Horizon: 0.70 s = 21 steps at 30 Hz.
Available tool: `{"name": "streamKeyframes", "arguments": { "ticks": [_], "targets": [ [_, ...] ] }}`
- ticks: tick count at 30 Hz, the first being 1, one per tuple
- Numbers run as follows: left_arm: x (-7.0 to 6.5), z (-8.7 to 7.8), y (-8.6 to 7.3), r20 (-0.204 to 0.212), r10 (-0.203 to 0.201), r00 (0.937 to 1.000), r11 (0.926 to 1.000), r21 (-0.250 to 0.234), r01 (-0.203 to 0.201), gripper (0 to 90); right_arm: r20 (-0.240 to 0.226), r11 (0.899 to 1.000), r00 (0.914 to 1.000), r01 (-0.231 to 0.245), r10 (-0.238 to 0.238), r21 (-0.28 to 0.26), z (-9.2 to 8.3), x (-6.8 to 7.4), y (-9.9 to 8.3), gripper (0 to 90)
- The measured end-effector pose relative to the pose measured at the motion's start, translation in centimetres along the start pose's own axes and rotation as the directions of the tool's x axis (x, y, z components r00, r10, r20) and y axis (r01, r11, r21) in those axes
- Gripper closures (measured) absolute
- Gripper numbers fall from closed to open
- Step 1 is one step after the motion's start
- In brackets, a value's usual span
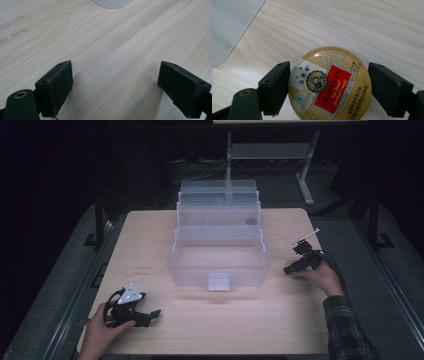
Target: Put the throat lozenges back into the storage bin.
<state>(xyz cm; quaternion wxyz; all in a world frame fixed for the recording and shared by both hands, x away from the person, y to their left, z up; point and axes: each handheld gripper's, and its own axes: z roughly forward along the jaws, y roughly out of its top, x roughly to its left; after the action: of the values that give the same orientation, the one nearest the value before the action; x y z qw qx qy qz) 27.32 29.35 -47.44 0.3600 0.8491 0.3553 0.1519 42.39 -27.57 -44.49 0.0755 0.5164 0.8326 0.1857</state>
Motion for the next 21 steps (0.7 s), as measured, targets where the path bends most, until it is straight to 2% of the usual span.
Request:
{"name": "streamKeyframes", "arguments": {
  "ticks": [5,17,21],
  "targets": [
    [0.0,0.0,0.0,0.000,0.000,1.0000,1.0000,0.000,0.000,11.9,-0.004,1.000,1.0000,-0.006,0.006,-0.008,-0.4,0.1,0.0,20.1],
    [0.0,0.0,0.0,0.000,0.000,1.0000,1.0000,0.000,0.000,11.9,-0.004,1.000,0.9999,0.014,-0.014,-0.016,-1.6,0.4,0.4,20.1],
    [0.0,0.0,0.0,0.000,0.000,1.0000,1.0000,0.000,0.000,11.9,-0.017,1.000,0.9998,0.006,-0.007,-0.030,-2.2,0.5,0.4,20.1]
  ]
}}
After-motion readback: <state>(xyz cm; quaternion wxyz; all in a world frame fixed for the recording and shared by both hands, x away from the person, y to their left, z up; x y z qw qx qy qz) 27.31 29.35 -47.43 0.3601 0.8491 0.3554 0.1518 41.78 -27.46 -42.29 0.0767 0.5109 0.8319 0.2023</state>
